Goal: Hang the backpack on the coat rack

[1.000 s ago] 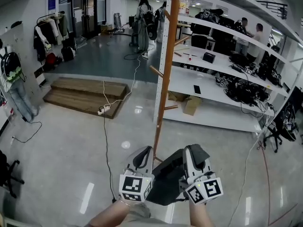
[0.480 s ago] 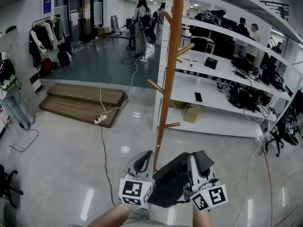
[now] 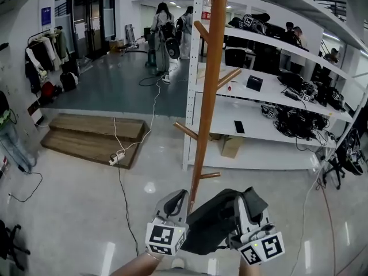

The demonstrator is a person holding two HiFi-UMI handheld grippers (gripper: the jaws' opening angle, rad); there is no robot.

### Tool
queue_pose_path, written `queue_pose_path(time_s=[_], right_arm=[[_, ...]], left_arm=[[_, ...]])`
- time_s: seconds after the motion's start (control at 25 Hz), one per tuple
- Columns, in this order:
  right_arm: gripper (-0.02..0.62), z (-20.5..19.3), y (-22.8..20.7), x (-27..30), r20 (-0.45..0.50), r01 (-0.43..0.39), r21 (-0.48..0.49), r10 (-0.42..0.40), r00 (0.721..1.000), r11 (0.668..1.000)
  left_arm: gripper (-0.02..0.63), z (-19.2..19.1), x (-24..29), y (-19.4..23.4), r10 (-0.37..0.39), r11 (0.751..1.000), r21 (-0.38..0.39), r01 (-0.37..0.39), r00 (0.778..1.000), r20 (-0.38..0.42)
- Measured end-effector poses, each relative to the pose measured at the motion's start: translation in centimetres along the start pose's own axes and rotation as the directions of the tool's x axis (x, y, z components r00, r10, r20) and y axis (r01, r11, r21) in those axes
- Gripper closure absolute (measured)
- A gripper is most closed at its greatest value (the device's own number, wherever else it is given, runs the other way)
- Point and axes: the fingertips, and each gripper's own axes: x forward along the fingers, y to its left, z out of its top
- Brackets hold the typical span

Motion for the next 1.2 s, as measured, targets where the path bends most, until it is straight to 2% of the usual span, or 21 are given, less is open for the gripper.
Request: queue_pose_path(time_s=[0.28,0.6,0.8,1.2], right_arm=[[0.558,1.4,-2.6,1.9,-0.003,-0.024,-0.028,0.024,1.000,0.999],[0.558,5.8,-6.1,4.5,-0.007,-0.126,-0.096,0.126,0.992,0.987],[0.558,8.1,-7.4,7.3,-0.057,-0.203,-0.164,0.196,0.979,0.965],[0.558,14.7,-9.0,14.7,-0.118,-0.285,-0.322,0.260,0.958,0.903]], left_arm=[[0.584,-0.1,2.5,0.9,0.008,1.000,-0.009,-0.008,1.000,-0.012],[0.584,-0.1,4.0,1.1,0.036,0.999,-0.020,-0.036,0.999,-0.010],[0.584,-0.5,4.0,2.6,0.083,0.996,-0.024,-0.083,0.996,-0.014],[0.584,-1.2,3.9,3.8,0.136,0.990,-0.029,-0.137,0.990,-0.026]])
